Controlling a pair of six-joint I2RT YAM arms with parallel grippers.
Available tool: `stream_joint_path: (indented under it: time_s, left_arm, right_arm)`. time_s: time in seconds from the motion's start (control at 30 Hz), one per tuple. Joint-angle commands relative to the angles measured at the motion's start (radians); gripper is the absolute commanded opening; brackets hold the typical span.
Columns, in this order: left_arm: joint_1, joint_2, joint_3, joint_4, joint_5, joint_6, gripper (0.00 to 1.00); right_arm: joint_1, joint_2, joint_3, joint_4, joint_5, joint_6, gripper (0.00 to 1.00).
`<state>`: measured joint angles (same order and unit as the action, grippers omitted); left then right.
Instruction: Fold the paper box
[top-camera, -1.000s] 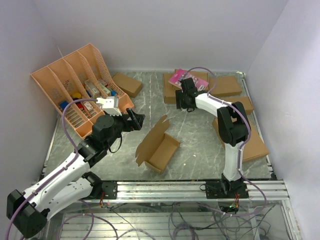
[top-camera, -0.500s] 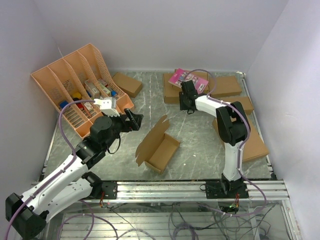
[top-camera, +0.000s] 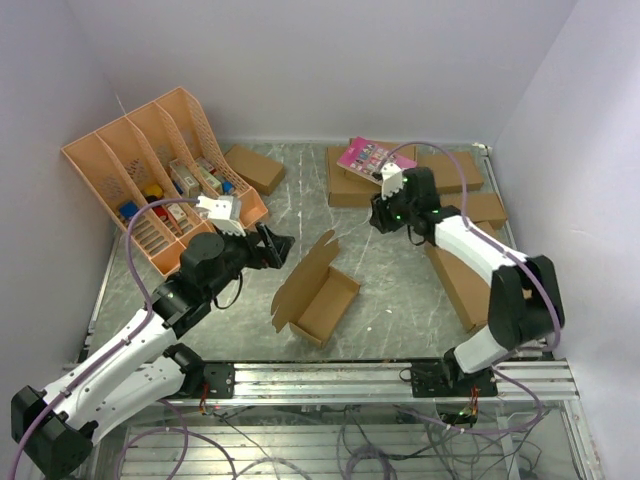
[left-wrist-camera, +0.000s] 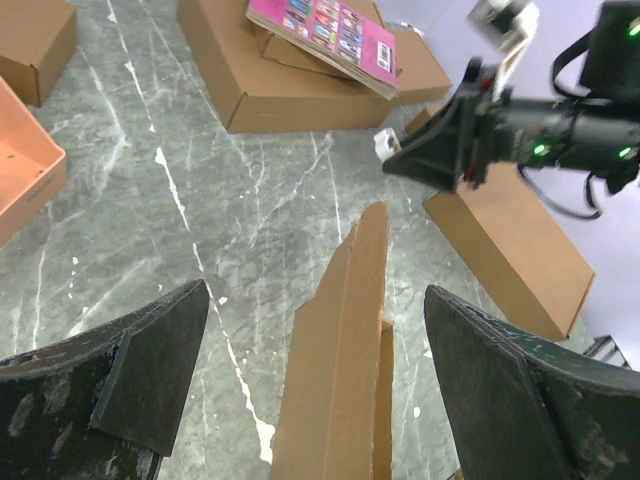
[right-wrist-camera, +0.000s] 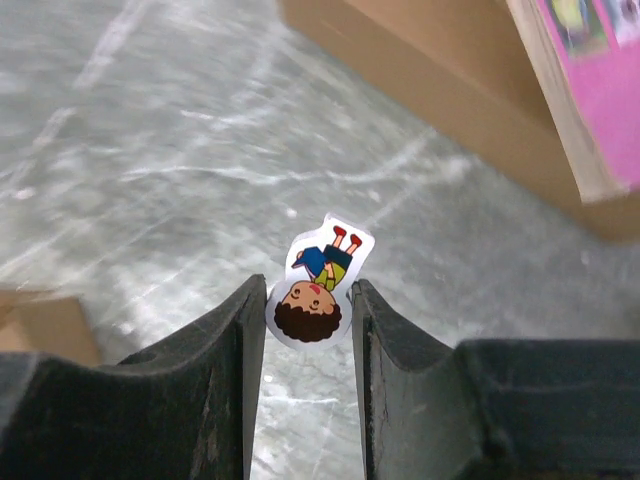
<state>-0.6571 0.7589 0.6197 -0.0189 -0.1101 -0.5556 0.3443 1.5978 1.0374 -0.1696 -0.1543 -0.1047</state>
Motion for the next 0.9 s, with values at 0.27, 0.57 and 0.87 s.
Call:
stream_joint_path:
  time_s: [0.27,0.57,0.87]
  left_arm:
    - [0.005,0.007,0.160,-0.124,0.175,0.097,0.99]
    - [0.006,0.035,0.155,-0.145,0.199,0.060,0.99]
    - [0.005,0.038,0.147,-0.211,0.218,0.054,0.98]
  right_arm:
    - [0.065,-0.046,0.064,-0.739,-0.874,-1.185,0.00]
    - [0.352,-0.013,0.079,-0.678,-0.607,-1.253,0.00]
    - [0.472,0.060,0.077,-0.503,-0.408,-1.058,0.35]
